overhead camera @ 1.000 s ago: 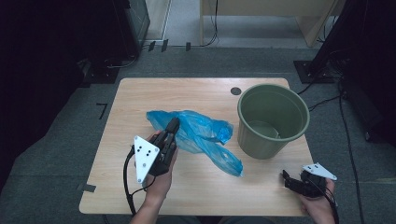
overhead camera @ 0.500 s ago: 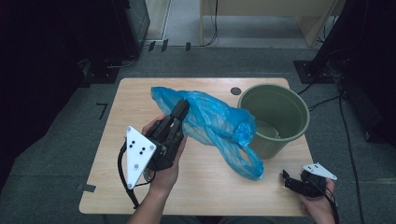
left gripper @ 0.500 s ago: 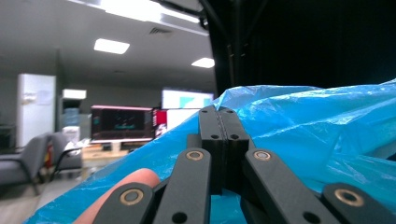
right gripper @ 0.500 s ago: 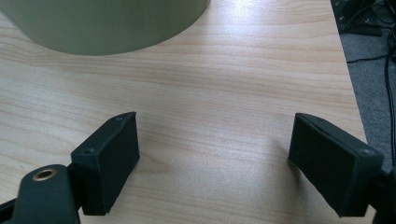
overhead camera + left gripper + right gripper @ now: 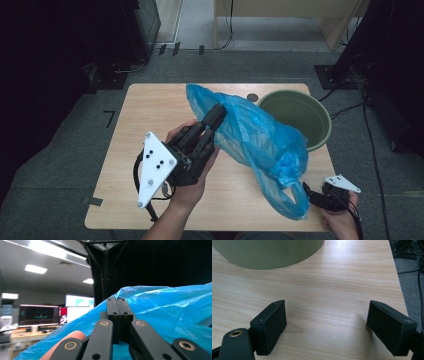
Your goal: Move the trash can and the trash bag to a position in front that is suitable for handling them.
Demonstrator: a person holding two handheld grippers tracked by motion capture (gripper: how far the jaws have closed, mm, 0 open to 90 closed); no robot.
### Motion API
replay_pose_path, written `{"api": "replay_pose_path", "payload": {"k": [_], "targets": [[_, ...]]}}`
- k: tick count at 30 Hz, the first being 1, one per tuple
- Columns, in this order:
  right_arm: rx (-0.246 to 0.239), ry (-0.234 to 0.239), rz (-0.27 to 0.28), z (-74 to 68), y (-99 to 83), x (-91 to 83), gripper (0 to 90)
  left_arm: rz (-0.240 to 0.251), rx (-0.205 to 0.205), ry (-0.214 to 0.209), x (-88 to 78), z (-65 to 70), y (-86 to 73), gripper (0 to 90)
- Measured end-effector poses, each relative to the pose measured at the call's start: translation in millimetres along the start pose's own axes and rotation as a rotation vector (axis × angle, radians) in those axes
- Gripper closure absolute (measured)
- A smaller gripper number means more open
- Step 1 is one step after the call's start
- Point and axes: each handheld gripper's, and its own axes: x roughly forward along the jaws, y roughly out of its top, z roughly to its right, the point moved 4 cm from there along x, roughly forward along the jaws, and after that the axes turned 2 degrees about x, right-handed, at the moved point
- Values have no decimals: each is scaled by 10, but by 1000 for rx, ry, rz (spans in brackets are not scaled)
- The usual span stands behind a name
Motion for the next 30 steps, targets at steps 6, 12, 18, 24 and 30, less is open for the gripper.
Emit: {"api": "replay_pose_path", "payload": {"k": [6,12,18,24,30], "targets": [[-3,2,-1,-3,0,-1,160,51,-31,-77,152,202,100,900],[-5,2,-1,-4,-1,-2,160,88,-94,-150,262,329,135,900],[-11,5,0,-3,-1,-2,160,112,-137,-191,351,409,141,900],[-12,8,-2,-3,-1,-2,160,135,-210,-223,400,402,188,900],[-11,9,-3,-3,-1,-2,160,150,-270,-287,397,440,195,900]]}}
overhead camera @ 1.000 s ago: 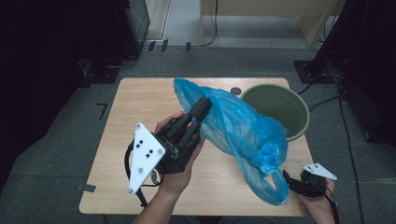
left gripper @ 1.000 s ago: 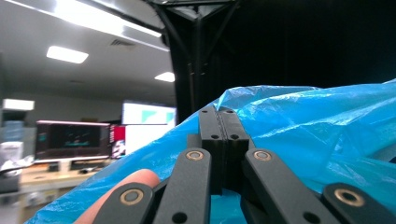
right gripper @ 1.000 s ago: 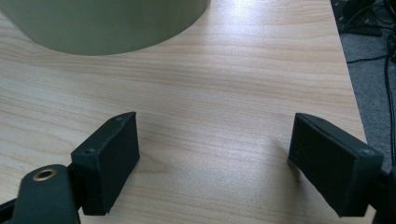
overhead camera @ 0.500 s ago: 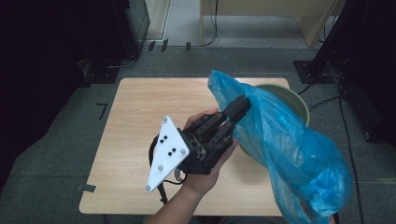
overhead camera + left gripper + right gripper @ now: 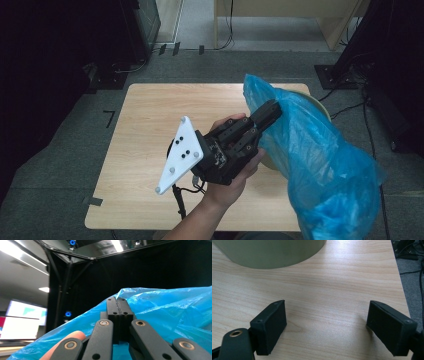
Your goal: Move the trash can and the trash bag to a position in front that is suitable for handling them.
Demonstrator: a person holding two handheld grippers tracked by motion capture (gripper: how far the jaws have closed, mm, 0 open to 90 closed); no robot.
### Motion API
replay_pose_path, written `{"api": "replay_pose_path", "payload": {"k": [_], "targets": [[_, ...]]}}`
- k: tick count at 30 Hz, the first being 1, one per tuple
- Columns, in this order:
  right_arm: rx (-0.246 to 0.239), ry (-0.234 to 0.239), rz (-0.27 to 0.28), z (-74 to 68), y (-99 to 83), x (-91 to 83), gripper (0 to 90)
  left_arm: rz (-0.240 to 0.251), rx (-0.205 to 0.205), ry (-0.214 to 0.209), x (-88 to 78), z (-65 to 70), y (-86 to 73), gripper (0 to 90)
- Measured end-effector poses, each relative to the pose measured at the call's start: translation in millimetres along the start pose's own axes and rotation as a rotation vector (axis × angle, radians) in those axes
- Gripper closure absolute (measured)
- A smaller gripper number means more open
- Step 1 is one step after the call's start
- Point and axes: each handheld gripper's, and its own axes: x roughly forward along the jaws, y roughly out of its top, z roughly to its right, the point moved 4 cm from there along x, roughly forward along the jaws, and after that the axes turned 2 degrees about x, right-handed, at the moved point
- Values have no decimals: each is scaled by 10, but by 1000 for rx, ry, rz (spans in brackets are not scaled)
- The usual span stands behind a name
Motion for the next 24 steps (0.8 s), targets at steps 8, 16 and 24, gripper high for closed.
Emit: {"api": "replay_pose_path", "payload": {"k": [8,16,24], "targets": [[-6,-4,2,-2,0,-1,160,-5,-38,-34,-48,-65,-61,900],[2,-1,1,0,1,0,159,-35,-230,-26,-98,-444,-420,900],[6,-1,0,2,1,2,159,-46,-194,-67,2,-279,-302,900]]}}
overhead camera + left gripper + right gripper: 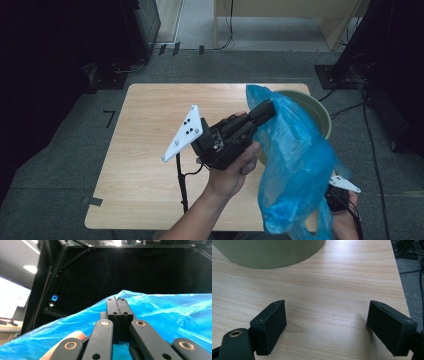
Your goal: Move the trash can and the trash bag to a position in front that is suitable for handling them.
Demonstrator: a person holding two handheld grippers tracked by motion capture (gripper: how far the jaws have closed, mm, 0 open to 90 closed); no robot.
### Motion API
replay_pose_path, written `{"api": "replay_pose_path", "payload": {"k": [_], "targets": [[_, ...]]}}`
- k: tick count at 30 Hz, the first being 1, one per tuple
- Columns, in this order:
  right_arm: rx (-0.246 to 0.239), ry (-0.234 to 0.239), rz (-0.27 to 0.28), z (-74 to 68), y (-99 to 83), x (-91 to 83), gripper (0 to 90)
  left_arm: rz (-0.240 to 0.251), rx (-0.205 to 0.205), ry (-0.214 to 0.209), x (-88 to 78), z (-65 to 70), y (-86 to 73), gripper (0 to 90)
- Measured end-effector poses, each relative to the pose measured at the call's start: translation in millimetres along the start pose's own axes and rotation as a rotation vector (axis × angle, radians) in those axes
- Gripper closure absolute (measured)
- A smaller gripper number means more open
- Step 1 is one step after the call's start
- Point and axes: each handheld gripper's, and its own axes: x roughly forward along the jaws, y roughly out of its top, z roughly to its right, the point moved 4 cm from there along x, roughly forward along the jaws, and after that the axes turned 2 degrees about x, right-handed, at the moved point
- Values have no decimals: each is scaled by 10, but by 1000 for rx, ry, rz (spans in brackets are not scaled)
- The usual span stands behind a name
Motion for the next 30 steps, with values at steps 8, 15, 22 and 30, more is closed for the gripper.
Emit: {"api": "replay_pose_path", "payload": {"k": [8,15,22,30], "targets": [[-7,-8,4,-3,-3,-3,160,-9,-21,-50,44,194,83,900],[-43,-61,30,-33,-1,-25,197,-40,-61,3,-63,-80,-114,900],[57,-210,216,121,276,-185,404,-91,-92,93,-225,-457,-356,900],[106,-224,312,389,784,-95,668,-146,-76,151,-283,-616,-516,900]]}}
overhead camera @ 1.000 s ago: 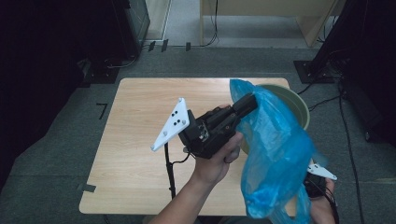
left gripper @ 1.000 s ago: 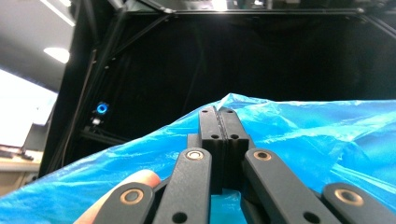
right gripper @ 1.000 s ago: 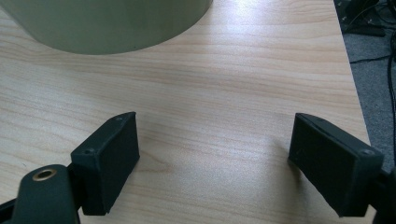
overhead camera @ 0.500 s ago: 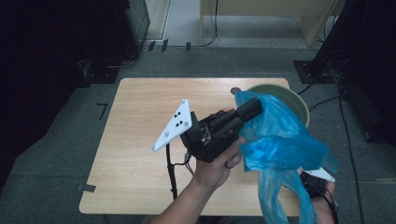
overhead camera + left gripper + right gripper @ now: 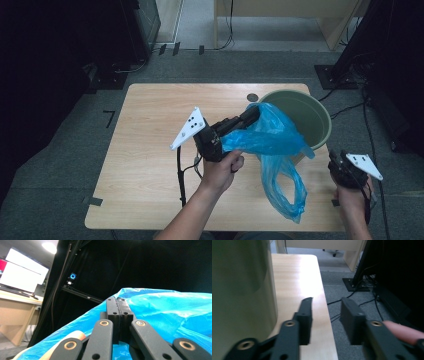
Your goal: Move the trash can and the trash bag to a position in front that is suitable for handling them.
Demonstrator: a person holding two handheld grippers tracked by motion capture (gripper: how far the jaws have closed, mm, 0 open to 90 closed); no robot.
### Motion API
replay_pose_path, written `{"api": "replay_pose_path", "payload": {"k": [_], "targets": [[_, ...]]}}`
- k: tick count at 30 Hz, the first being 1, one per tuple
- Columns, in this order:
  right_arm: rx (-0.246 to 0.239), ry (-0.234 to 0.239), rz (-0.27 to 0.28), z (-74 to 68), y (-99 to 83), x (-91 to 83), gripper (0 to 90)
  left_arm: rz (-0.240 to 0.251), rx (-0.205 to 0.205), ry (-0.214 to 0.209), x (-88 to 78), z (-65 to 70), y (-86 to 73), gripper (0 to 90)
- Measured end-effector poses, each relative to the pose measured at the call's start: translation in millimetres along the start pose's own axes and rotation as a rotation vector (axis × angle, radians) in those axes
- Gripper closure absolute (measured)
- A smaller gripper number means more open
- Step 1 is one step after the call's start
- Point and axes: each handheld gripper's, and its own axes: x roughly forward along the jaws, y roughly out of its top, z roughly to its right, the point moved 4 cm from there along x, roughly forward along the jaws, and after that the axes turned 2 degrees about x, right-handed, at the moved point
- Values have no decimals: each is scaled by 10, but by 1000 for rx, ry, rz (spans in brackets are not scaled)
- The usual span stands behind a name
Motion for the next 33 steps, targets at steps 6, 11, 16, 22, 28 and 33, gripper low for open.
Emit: {"api": "replay_pose_path", "payload": {"k": [6,11,16,22,28,33], "targets": [[31,80,26,-48,260,349,763,-7,20,23,-47,-65,21,900],[101,223,61,-182,388,431,787,-10,14,45,-129,-119,45,900],[29,278,72,-361,380,397,821,-14,30,76,-239,-199,68,900],[-25,330,77,-571,351,318,821,-45,49,149,-395,-385,39,900],[-53,379,90,-787,366,232,821,-59,35,210,-603,-615,-2,900],[-38,415,93,-928,351,221,822,-86,29,249,-737,-773,-86,900]]}}
